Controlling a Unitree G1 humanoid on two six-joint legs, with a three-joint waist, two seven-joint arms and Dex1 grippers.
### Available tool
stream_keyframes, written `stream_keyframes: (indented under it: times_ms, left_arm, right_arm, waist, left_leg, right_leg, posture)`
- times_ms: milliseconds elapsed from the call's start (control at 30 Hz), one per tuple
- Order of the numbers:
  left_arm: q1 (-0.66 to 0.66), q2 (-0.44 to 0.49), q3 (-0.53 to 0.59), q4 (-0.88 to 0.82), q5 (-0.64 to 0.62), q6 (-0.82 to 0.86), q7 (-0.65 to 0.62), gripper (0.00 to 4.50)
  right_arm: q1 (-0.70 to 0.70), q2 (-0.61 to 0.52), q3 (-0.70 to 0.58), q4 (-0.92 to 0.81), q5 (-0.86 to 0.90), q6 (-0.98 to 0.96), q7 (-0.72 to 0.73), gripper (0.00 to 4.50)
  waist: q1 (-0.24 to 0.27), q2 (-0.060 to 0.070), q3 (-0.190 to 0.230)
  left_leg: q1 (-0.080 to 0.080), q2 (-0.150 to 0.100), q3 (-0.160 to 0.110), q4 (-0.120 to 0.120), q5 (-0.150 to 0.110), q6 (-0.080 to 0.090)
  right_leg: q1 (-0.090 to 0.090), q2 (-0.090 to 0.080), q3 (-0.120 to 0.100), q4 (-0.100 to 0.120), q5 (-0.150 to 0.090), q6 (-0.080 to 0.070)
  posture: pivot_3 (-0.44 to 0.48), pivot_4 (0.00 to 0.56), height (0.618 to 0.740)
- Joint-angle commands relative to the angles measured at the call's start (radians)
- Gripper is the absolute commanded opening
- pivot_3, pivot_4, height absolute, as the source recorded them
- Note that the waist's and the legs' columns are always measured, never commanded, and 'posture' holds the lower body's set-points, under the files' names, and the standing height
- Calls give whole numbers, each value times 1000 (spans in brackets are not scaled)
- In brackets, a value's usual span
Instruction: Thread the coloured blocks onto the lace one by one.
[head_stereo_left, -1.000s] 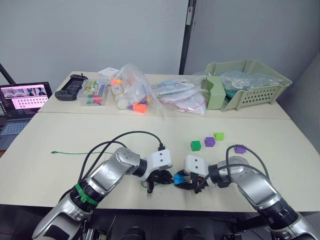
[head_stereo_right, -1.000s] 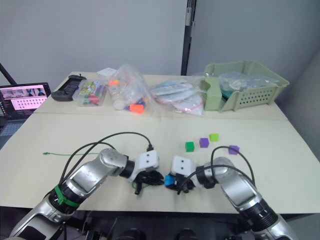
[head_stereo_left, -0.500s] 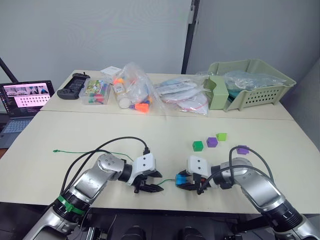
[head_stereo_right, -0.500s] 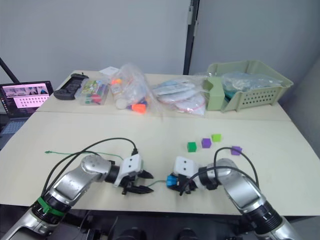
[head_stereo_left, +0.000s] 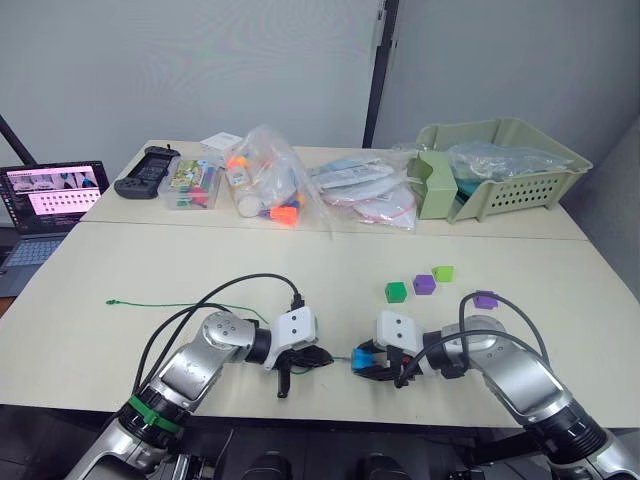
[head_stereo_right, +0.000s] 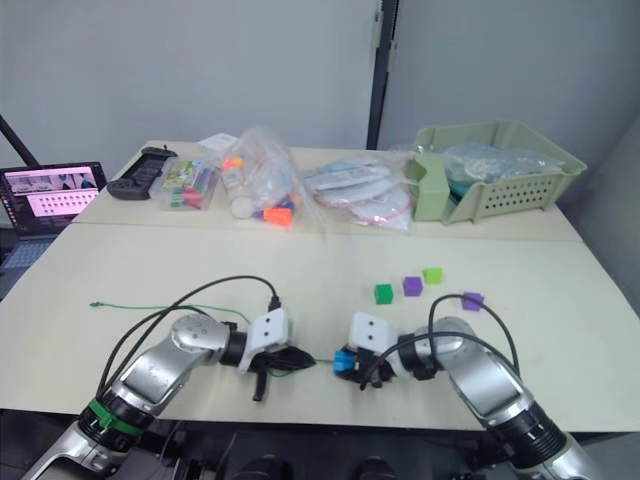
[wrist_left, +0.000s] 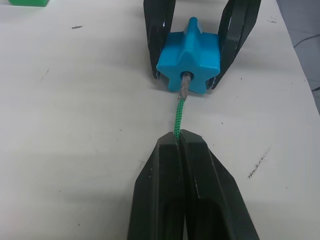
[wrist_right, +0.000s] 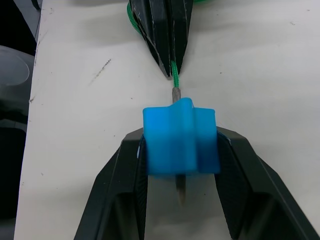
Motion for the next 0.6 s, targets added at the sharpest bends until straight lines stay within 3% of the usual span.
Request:
stream_keyframes:
  times_ms: [33,400,567,600]
  left_arm:
    - [-29,-24,-33,-11,9,5,-12,59]
    - [-118,-129,-73,49,61,19,34,59]
    - [-113,-116,-76,32,68,48,19,59]
    - [-110,-113,-70,29,66,52,19,310]
  right_arm:
    - [1,-7,-16,-28,6,12,-12,1347]
    - [0,-6,-4,-38,7,24,-27,1347]
    - [-1,-4,-1,-40,10,33,-30,1347]
    - [0,-3,-2,-40,10,36,-32,1347]
  waist:
    - [0,0,0]
    - [-2,0,0]
    - [-4,0,0]
    - [-4,0,0]
  left_leg:
    - [0,0,0,0,0,0]
    - [-1,0,0,0,0,0]
    - [0,0,0,1,0,0]
    - [-1,0,0,1,0,0]
  right_leg:
    - [0,0,0,0,0,0]
    - [-1,1,0,0,0,0]
    - [0,1,0,0,0,0]
    - [0,1,0,0,0,0]
  posture:
    - [0,150,740]
    - [0,150,740]
    - [0,150,740]
    - [0,150,740]
